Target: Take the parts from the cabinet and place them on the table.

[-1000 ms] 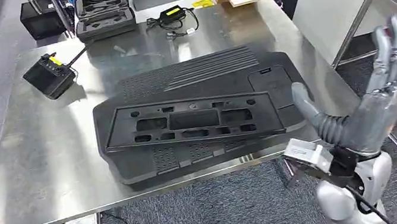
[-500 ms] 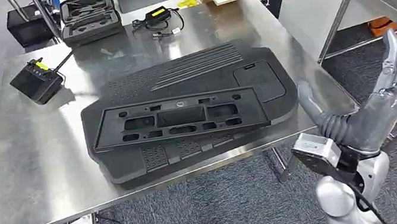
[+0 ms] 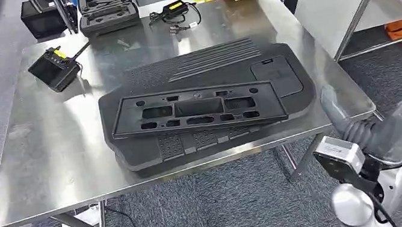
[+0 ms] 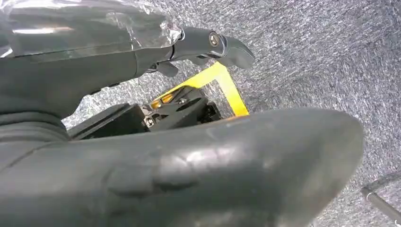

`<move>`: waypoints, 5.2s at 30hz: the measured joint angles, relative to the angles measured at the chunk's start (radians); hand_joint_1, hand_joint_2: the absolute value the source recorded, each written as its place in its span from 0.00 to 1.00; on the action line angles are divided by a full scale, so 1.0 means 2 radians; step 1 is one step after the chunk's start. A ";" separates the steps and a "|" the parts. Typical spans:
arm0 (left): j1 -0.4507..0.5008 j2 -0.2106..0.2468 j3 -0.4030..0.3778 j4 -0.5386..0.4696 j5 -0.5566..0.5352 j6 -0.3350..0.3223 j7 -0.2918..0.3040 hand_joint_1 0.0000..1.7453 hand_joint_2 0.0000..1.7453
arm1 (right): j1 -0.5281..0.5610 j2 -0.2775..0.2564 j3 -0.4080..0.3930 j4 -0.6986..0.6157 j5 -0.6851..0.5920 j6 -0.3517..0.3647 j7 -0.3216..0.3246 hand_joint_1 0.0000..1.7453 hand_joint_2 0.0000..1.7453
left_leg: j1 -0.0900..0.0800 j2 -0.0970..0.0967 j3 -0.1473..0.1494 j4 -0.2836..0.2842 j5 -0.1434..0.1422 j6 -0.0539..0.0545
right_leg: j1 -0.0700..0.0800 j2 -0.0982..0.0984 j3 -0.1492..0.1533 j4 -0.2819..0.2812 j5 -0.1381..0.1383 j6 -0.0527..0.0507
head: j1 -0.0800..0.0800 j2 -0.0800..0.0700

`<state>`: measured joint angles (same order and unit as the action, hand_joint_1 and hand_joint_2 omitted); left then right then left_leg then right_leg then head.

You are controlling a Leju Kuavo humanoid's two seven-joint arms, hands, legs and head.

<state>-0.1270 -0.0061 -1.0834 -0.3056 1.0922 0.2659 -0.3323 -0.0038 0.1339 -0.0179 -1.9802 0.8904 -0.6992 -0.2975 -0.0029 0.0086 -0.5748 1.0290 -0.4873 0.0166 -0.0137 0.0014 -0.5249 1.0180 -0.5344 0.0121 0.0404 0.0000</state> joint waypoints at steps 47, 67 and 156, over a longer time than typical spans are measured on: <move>-0.006 -0.004 -0.022 -0.001 -0.002 0.010 0.005 0.00 0.00 | 0.033 0.031 -0.044 -0.021 -0.020 0.000 0.000 0.00 1.00 | 0.006 -0.002 0.030 -0.005 -0.023 -0.015 | 0.002 -0.003 -0.030 0.010 0.024 -0.008 | -0.025 0.000; -0.008 -0.004 -0.024 -0.002 -0.001 0.016 0.011 0.00 0.00 | 0.034 0.036 -0.046 -0.021 -0.077 0.000 -0.018 0.00 1.00 | 0.007 -0.001 -0.017 0.011 0.000 -0.022 | -0.002 0.000 -0.005 -0.002 0.008 -0.010 | -0.009 0.000; -0.009 -0.001 -0.024 -0.008 0.008 0.014 0.011 0.00 0.00 | 0.021 0.051 -0.054 0.004 -0.120 0.001 -0.036 0.00 1.00 | 0.000 0.002 -0.012 -0.001 0.012 -0.004 | 0.004 -0.001 0.014 -0.003 -0.008 0.003 | -0.009 0.000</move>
<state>-0.1448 -0.0088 -1.1315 -0.3223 1.1089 0.2945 -0.3109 0.0388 0.2361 -0.1263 -1.9722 0.6497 -0.6973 -0.3697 -0.0031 0.0126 -0.5993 1.0272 -0.4627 0.0088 -0.0063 0.0001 -0.4967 1.0115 -0.5502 0.0172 0.0233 0.0000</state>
